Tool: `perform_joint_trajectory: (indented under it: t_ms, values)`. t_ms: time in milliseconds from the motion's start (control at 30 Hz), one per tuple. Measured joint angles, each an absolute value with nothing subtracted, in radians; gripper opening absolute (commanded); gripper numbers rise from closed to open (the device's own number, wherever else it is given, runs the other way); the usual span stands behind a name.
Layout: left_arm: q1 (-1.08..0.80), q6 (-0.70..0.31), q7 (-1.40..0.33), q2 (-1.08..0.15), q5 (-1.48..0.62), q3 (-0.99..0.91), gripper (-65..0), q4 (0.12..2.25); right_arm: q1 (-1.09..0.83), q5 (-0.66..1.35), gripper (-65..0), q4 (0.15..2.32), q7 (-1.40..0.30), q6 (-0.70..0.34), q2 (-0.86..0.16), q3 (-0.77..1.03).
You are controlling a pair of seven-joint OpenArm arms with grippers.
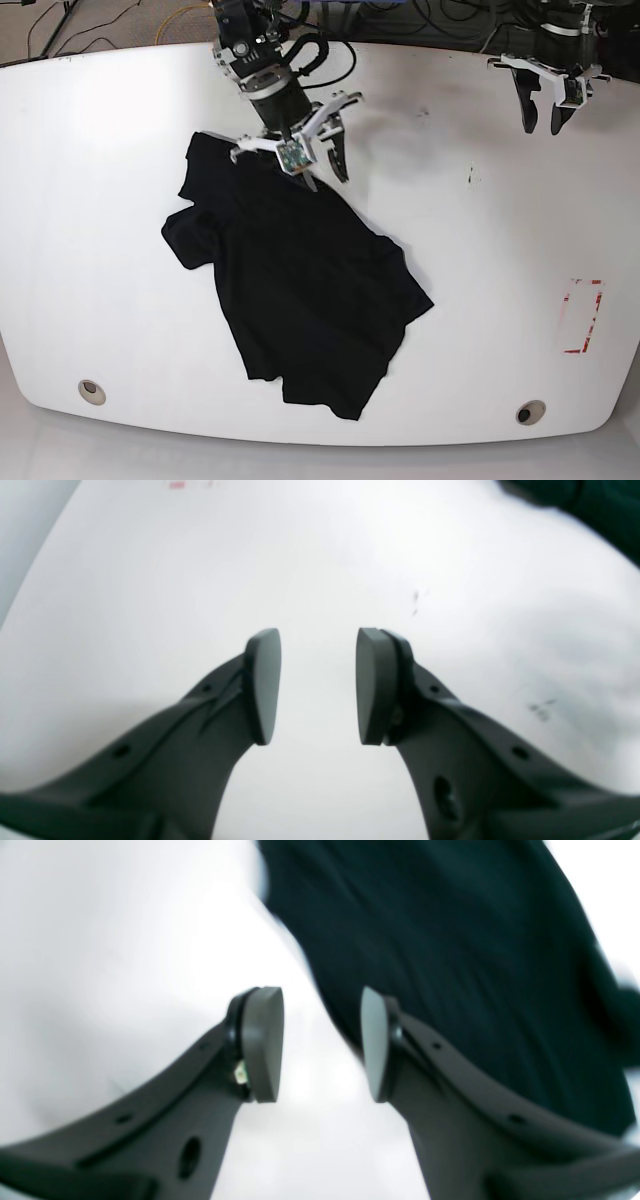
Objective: Layout the t-shirt on the table in an organized manner, then fold the t-shirt properly
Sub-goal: 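Lower the right gripper onto the black t-shirt and pinch its edge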
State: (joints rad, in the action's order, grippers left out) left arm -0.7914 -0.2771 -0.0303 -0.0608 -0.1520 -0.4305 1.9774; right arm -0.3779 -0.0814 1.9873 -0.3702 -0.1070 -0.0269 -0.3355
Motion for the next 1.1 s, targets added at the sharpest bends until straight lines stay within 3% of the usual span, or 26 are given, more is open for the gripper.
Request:
perform_joint_trajectory:
  t_ms: [133, 433, 533, 800, 1100]
  values:
    - [-0.751, -0.278, -0.033, -0.059, -0.152, -0.429, -41.4, 1.977, -0.252, -0.083, -31.7, 1.937, -0.481, -0.104, -0.03, -0.379]
    - [-0.757, -0.277, -0.037, -0.059, -0.151, -0.432, -41.3, 1.977, -0.056, -0.082, -15.9, 1.766, -0.509, -0.109, -0.027, -0.427]
    - [-0.753, -0.276, -0.033, -0.06, -0.152, -0.434, -41.3, 1.977, -0.013, -0.083, -14.6, 1.696, -0.517, -0.11, -0.028, -0.427]
    - [-0.754, -0.277, -0.033, -0.059, -0.152, -0.434, -41.3, 1.977, 0.088, -0.082, -14.7, 1.546, -0.517, -0.241, -0.022, -0.426]
    - [-0.756, -0.274, -0.033, -0.059, -0.151, -0.437, -41.3, 1.976, 0.157, -0.082, -14.7, 1.418, -0.508, -0.288, 0.01, -0.424]
